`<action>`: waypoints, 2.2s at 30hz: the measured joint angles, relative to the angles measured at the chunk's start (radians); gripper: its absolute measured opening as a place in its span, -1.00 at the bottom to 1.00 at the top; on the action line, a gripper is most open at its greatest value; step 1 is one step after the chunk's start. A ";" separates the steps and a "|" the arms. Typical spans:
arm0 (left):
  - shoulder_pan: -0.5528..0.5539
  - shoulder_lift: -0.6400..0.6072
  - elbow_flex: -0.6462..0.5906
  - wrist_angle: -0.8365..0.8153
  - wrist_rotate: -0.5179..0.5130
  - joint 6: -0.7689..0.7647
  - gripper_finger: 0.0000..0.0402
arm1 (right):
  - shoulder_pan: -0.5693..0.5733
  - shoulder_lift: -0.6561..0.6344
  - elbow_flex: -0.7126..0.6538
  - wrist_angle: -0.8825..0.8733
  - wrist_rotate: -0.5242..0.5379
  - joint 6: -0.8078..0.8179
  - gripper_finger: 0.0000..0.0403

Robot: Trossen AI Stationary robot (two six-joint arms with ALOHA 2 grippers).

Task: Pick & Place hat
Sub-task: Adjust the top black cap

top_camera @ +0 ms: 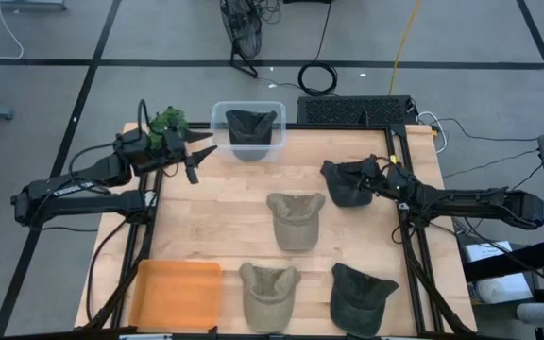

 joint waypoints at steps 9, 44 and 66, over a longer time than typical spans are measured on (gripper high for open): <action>-0.001 0.001 0.000 -0.027 -0.002 0.016 -0.13 | 0.014 0.082 0.277 -0.579 0.083 -0.058 -0.55; -0.001 0.002 0.000 -0.048 -0.011 0.048 -0.13 | -0.046 0.235 0.342 -0.858 0.048 -0.114 -0.96; 0.000 0.002 0.000 -0.055 -0.012 0.048 -0.13 | -0.048 0.235 0.340 -0.668 0.242 -0.123 -1.00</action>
